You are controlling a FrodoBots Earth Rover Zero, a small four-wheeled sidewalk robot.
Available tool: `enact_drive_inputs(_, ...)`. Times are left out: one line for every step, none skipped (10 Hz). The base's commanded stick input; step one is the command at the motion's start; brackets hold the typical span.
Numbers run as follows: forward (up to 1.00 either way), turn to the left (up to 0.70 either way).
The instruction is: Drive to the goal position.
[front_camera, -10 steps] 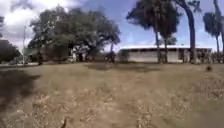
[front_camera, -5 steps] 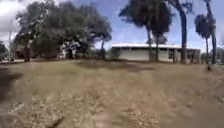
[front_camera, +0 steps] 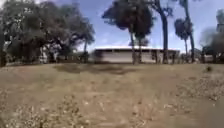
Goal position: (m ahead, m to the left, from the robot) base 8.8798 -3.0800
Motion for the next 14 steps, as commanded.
enact_drive_inputs(0.7,-0.35)
enact_drive_inputs(0.7,-0.25)
enact_drive_inputs(0.7,-0.08)
enact_drive_inputs(0.7,0.0)
enact_drive_inputs(0.7,0.0)
enact_drive_inputs(0.7,0.0)
enact_drive_inputs(0.7,0.0)
enact_drive_inputs(0.7,0.0)
enact_drive_inputs(0.7,0.0)
enact_drive_inputs(0.7,0.0)
enact_drive_inputs(0.7,0.0)
enact_drive_inputs(0.7,0.0)
enact_drive_inputs(0.7,0.0)
enact_drive_inputs(0.7,0.0)
